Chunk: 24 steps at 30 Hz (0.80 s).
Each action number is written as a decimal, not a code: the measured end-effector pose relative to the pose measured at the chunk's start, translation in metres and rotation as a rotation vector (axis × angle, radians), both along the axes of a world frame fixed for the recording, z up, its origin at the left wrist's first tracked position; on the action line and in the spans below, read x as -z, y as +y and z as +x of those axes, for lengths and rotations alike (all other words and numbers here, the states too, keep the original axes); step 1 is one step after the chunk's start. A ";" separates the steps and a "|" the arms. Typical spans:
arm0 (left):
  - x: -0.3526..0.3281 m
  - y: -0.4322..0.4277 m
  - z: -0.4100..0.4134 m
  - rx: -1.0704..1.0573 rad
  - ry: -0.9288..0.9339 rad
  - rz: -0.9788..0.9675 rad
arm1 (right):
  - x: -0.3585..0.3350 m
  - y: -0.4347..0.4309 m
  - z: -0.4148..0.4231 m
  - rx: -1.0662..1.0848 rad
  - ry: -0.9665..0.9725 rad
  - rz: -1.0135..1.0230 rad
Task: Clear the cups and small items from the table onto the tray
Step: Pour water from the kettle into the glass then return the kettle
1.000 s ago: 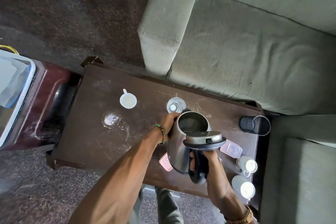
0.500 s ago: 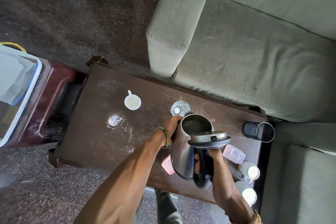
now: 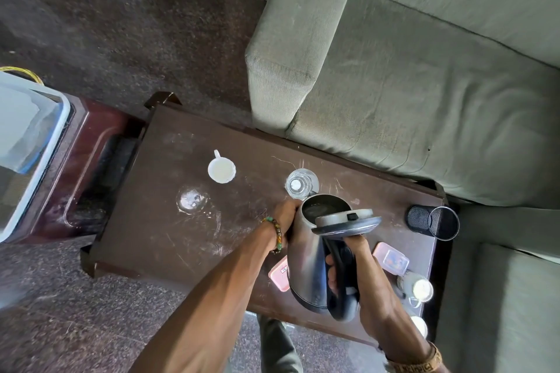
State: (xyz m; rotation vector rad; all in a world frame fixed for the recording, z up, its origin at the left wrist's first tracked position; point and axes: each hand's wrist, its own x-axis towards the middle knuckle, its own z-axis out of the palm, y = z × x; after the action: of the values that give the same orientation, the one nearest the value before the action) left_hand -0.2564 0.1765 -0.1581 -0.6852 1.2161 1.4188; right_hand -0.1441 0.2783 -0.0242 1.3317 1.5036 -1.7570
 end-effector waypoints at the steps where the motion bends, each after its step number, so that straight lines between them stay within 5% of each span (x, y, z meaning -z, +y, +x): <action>1: -0.001 0.000 0.000 -0.001 -0.001 -0.004 | -0.001 0.001 -0.002 0.010 0.001 -0.007; 24: -0.002 -0.005 0.008 0.074 -0.067 0.048 | -0.007 0.003 -0.006 0.000 -0.050 -0.040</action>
State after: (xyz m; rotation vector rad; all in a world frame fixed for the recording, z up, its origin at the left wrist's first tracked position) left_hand -0.2488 0.1716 -0.1562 -0.6430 1.1406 1.3495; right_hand -0.1504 0.2811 -0.0171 1.3456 1.4341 -1.7313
